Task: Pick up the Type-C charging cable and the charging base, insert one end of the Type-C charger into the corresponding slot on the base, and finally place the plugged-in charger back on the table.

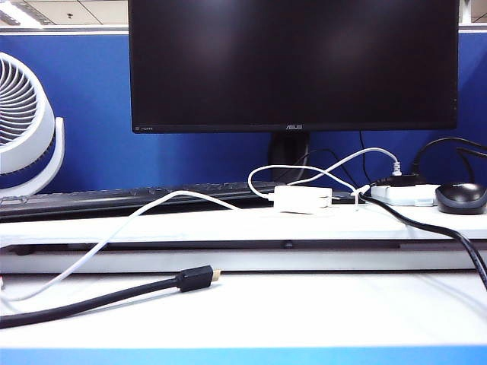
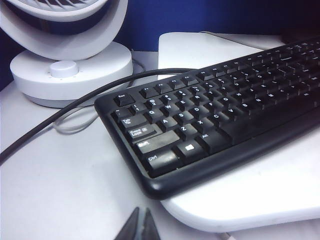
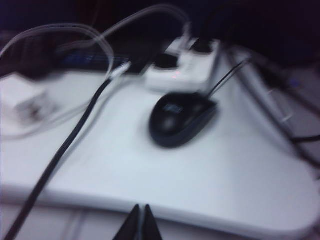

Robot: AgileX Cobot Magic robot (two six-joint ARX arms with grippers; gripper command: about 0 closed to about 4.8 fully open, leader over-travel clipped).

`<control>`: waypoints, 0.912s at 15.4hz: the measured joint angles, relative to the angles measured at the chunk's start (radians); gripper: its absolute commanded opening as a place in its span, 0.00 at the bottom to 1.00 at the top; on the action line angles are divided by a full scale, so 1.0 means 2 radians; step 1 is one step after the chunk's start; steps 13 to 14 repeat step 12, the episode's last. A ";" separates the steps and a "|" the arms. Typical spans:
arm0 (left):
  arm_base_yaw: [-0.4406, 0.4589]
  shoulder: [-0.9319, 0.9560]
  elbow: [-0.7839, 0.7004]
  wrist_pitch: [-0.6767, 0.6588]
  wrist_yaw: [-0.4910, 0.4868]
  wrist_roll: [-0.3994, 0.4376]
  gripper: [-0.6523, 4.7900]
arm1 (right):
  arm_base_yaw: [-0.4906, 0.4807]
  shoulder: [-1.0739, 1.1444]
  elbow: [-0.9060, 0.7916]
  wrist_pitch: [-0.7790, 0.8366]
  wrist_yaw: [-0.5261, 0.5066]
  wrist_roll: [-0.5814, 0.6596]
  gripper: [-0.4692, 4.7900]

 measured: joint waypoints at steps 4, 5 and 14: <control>0.000 0.000 0.000 0.001 0.000 0.000 0.12 | -0.038 0.000 -0.010 -0.011 -0.004 0.012 0.09; 0.000 0.000 0.000 0.001 0.000 0.000 0.12 | -0.038 0.000 -0.010 -0.019 -0.003 0.027 0.09; 0.000 0.000 0.000 0.001 0.000 0.000 0.12 | -0.051 0.000 -0.010 -0.017 0.007 0.052 0.09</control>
